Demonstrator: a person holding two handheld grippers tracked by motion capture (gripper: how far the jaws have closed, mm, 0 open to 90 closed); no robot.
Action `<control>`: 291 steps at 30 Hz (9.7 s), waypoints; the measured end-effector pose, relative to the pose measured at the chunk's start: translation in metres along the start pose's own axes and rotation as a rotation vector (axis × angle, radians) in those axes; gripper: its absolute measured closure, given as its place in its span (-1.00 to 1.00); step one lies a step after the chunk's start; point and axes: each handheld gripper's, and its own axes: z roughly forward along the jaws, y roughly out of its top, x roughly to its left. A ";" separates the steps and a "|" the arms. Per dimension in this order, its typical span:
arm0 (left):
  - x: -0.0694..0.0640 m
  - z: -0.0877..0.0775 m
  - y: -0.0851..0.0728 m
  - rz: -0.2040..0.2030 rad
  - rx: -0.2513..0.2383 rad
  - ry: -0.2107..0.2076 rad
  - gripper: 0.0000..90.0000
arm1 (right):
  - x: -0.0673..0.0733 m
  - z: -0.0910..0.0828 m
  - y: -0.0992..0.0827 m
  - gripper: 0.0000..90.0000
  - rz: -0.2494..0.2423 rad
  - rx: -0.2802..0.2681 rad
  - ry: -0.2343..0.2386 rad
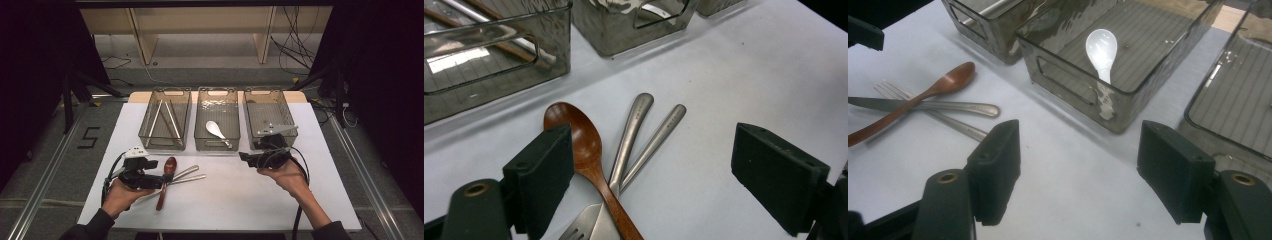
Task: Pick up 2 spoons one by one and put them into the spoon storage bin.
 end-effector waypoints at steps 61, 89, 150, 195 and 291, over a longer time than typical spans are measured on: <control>0.020 0.055 -0.003 0.045 0.463 0.054 0.25 | 0.020 -0.029 -0.053 -0.29 0.023 -0.036 0.062; 0.032 0.050 0.002 -0.026 0.444 -0.003 0.79 | 0.021 -0.025 -0.052 -0.28 0.015 -0.026 0.065; 0.009 0.052 0.101 -0.010 -0.018 -0.051 0.85 | 0.018 -0.035 -0.050 -0.43 0.046 -0.120 0.038; 0.027 0.119 0.176 -0.084 -0.132 -0.009 0.84 | 0.017 -0.032 -0.051 -0.42 0.033 -0.117 0.063; 0.006 0.029 0.066 0.154 0.157 -0.072 -0.58 | 0.020 -0.034 -0.050 -0.42 0.018 -0.120 0.065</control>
